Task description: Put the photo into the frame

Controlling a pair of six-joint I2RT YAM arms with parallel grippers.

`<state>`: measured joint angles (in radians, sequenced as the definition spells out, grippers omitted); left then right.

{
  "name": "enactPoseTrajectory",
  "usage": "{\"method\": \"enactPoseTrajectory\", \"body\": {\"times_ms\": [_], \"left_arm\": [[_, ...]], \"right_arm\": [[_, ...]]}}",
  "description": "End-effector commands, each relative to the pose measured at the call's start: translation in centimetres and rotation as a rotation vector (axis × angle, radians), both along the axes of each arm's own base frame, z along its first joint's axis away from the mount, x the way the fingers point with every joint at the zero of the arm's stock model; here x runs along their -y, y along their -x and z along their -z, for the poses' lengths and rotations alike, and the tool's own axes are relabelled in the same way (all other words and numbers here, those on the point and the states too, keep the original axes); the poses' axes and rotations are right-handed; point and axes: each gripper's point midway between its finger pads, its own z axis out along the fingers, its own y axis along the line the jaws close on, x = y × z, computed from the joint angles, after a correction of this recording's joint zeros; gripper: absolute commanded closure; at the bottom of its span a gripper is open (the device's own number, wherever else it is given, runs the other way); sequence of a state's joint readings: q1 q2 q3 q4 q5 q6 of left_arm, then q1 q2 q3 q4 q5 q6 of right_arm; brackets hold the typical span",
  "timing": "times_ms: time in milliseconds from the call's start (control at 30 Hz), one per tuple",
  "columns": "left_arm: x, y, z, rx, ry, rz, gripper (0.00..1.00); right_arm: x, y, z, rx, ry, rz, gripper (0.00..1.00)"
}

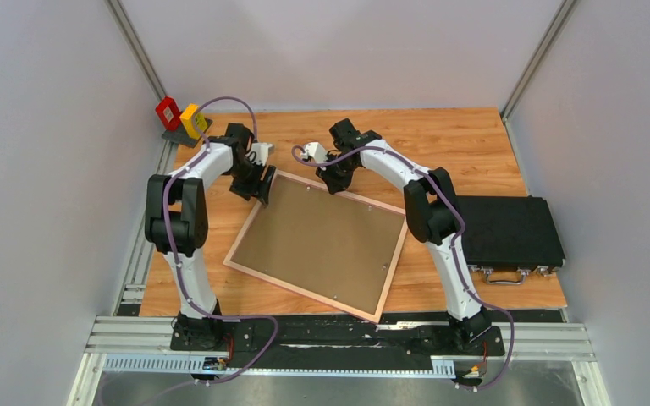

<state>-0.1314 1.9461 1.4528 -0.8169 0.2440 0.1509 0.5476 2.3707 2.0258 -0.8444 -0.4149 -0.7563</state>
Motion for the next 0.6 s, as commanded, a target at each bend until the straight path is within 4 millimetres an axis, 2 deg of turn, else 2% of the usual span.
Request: {"method": "enactPoseTrajectory", "body": {"times_ms": [0,567], "left_arm": [[0.2,-1.6,-0.3,0.041,-0.013,-0.007,0.3],[0.3,-1.6,1.4,0.014,-0.051,-0.01,0.38]], "right_arm": [[-1.4,-0.4,-1.5,0.047,-0.059,-0.035,1.0],[-0.9,-0.3,-1.2,0.048,-0.041,-0.016,1.0]]}}
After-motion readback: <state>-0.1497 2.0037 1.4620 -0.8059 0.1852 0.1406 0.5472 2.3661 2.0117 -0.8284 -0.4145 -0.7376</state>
